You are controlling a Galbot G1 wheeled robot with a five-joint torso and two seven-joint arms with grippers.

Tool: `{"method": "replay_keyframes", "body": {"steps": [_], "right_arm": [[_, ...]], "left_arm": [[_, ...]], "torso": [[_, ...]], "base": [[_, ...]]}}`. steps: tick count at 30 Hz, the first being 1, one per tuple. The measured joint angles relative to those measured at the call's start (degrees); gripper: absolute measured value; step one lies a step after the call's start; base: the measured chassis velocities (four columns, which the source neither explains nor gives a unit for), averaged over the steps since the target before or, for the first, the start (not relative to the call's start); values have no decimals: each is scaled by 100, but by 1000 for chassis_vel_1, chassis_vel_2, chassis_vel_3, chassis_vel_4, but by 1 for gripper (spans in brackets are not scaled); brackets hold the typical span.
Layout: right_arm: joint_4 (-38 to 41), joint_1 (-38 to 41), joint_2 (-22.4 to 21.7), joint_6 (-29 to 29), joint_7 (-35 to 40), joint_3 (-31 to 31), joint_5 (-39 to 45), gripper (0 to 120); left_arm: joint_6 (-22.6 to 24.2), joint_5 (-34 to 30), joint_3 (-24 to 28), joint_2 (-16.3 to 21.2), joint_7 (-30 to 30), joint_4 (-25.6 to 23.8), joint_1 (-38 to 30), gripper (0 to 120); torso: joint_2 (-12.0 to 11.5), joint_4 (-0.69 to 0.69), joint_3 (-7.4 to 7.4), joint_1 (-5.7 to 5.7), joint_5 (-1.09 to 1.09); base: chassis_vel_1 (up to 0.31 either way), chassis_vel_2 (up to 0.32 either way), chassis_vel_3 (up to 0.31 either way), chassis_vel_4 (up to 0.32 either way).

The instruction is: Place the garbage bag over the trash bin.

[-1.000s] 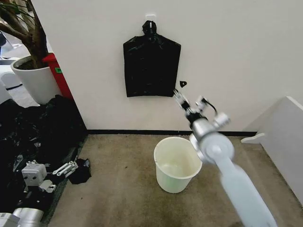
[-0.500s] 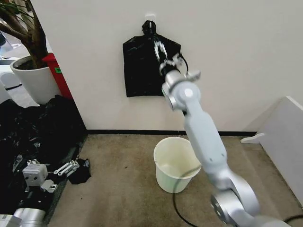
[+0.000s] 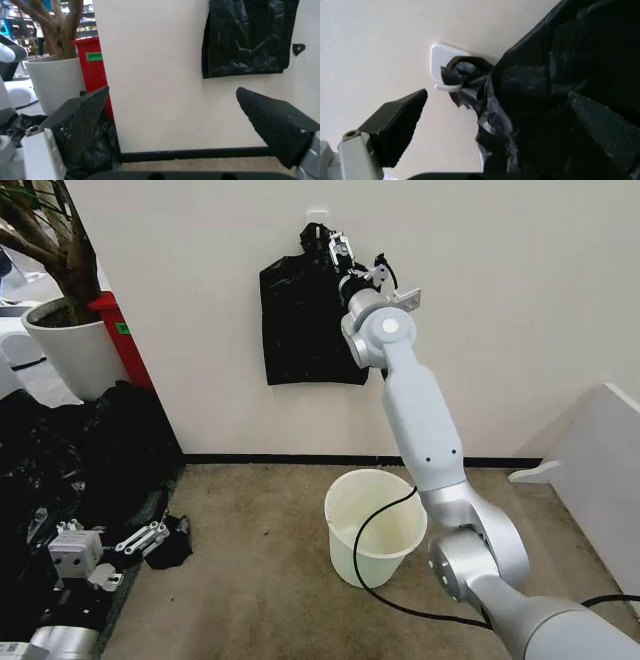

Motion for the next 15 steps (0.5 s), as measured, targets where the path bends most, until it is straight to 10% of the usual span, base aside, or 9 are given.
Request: {"method": "replay_keyframes", "body": {"steps": [15], "right_arm": [[-59,140,-12,55,154,-173,-66,70]], "left_arm": [[14,3,45,11,-5,0,-40,100]], "torso": [[0,1,0,0,0]], "base": [[0,0,0,0]]}}
